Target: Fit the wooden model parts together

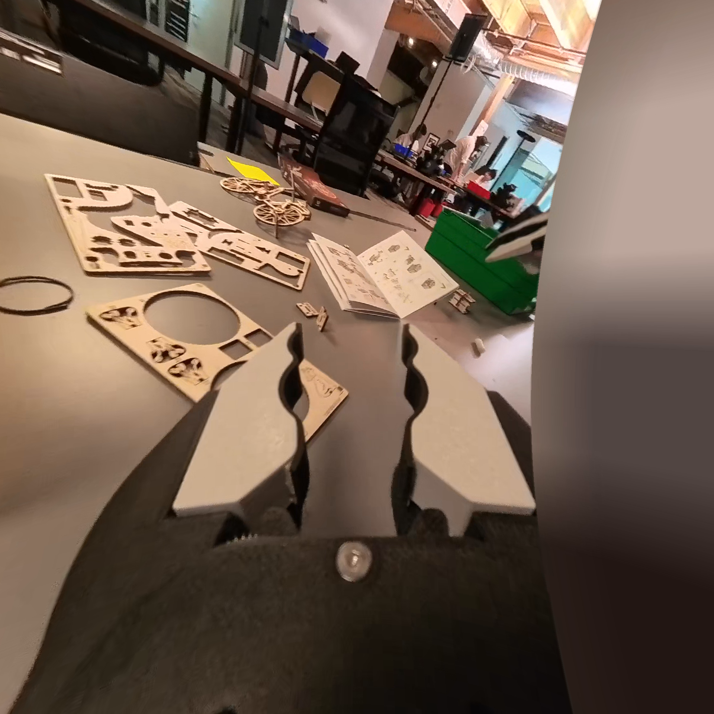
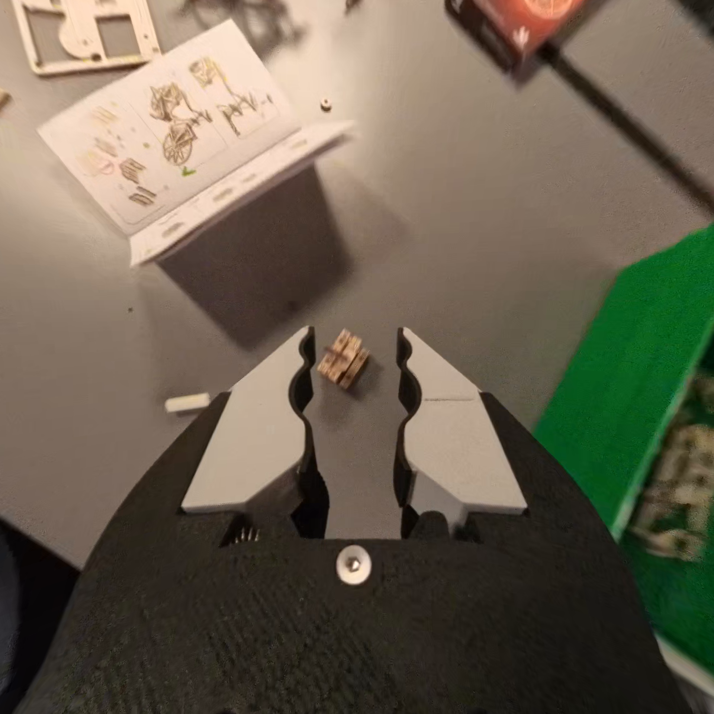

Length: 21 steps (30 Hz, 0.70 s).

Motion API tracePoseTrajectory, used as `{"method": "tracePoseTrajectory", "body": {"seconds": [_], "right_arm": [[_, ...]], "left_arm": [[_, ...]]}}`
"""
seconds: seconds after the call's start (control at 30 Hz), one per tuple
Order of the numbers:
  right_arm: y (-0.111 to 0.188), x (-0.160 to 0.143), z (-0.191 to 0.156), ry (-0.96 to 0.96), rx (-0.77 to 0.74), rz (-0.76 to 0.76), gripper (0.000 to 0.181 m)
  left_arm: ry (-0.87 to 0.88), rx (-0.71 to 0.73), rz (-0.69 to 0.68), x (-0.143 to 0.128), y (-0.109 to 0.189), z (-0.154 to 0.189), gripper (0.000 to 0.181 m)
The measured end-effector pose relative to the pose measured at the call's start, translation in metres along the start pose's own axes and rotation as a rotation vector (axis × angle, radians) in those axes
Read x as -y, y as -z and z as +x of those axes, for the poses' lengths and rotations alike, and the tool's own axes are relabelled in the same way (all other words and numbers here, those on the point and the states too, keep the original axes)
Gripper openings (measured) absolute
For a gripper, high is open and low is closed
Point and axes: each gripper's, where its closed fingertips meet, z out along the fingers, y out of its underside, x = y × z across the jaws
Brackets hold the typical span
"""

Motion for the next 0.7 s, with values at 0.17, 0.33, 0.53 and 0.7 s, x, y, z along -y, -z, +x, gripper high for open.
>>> {"method": "tracePoseTrajectory", "body": {"seconds": [0.17, 0.33, 0.53, 0.7], "right_arm": [[-0.016, -0.047, -0.005, -0.232, 0.11, 0.109, 0.044], [-0.041, -0.057, -0.013, -0.304, 0.044, 0.149, 0.039], [-0.049, -0.058, -0.013, -0.171, -0.034, 0.132, 0.019], [-0.031, -0.038, -0.041, 0.078, 0.089, 0.181, 0.019]], "left_arm": [[-0.031, -0.056, -0.021, 0.003, -0.027, 0.017, 0.05], [-0.029, -0.103, -0.04, 0.0, -0.05, 0.036, 0.05], [-0.077, -0.177, -0.092, -0.01, -0.071, 0.06, 0.05], [-0.197, -0.308, -0.165, -0.012, -0.094, 0.085, 0.048]]}}
